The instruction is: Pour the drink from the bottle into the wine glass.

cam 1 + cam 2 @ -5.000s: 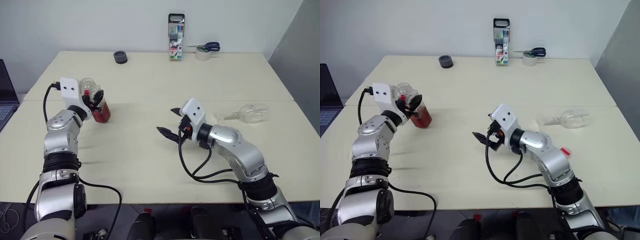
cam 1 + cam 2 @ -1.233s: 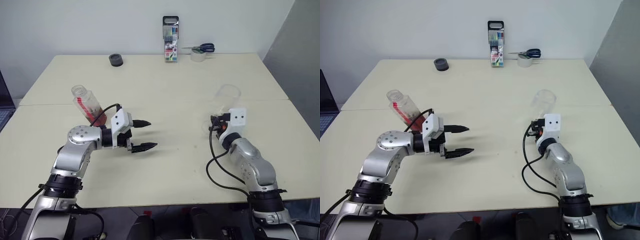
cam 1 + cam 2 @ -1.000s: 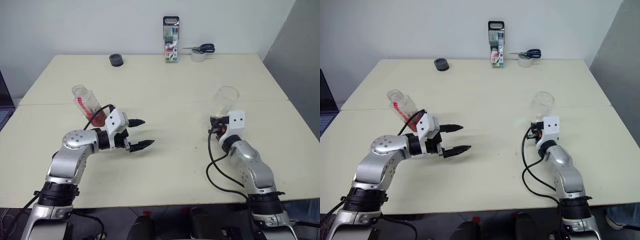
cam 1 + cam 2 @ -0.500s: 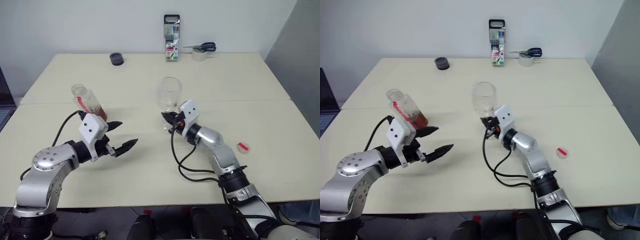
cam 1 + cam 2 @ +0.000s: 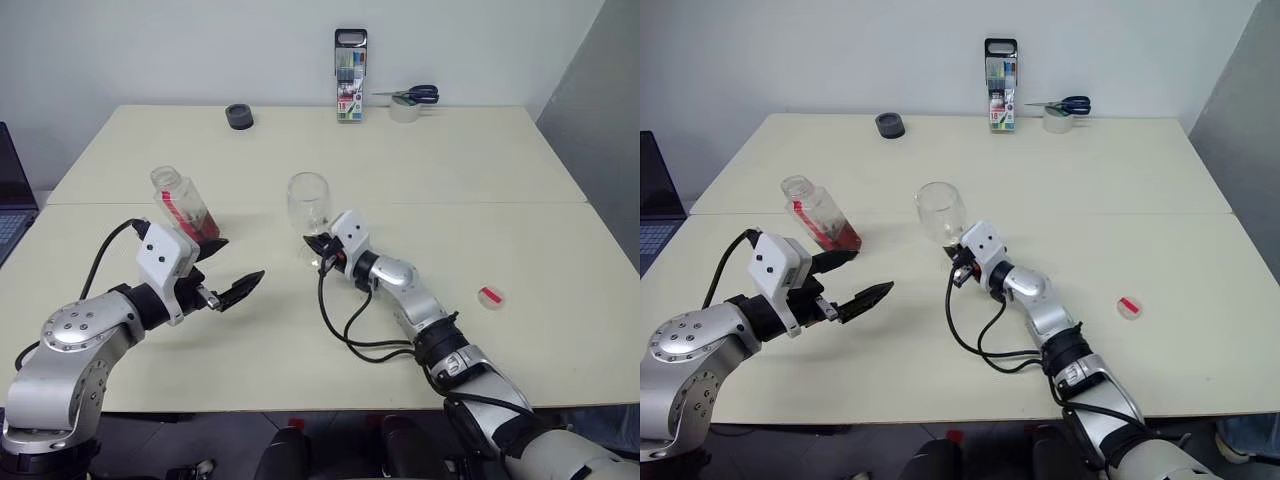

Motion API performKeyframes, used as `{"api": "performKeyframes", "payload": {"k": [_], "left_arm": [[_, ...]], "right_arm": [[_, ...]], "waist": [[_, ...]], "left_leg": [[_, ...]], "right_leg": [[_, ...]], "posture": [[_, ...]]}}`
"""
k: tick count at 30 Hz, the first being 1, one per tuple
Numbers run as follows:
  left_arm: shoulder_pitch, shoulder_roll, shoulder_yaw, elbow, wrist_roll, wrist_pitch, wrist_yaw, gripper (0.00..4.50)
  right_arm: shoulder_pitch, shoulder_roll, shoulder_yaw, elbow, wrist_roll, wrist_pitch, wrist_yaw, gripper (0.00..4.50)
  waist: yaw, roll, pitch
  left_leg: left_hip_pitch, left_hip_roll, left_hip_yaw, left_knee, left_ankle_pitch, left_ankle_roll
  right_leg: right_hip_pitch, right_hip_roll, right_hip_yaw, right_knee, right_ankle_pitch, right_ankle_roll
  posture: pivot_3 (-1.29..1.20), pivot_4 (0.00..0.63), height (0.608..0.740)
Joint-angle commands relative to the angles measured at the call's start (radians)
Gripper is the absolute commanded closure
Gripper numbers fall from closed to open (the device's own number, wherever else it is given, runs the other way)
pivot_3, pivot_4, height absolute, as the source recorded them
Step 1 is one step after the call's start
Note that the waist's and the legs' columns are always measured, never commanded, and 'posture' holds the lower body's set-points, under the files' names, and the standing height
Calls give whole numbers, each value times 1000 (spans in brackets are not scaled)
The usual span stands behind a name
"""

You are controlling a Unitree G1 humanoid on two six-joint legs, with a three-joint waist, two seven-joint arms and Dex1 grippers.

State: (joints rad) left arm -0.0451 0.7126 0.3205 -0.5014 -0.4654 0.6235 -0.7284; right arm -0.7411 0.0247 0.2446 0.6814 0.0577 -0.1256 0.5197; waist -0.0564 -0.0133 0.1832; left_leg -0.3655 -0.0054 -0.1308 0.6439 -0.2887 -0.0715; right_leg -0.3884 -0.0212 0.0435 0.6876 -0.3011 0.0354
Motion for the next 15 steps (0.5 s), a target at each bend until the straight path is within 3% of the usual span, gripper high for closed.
{"api": "performKeyframes", "payload": {"k": [1,4,15], "left_arm": [[-18,11,5,14,-4,-36,-6,0],[-36,16,-7,44,0,-56,-18,0],[-63,23,-29,88,1,-105,-51,0]], "right_arm": [[-11,7,-15,-3,-9,-18,9,4283],[-10,8,-24,-7,-2,-9,13,4283],[6,12,-32,-46,0,11,17,477]], "waist": [[0,0,0],[0,0,0],[-1,0,0]], "left_leg": [[0,0,0,0,0,0],[0,0,0,0,0,0],[0,0,0,0,0,0]], "right_leg": [[0,0,0,0,0,0],[0,0,0,0,0,0],[0,0,0,0,0,0]], "posture": [[0,150,740],[0,150,740],[0,150,740]]}}
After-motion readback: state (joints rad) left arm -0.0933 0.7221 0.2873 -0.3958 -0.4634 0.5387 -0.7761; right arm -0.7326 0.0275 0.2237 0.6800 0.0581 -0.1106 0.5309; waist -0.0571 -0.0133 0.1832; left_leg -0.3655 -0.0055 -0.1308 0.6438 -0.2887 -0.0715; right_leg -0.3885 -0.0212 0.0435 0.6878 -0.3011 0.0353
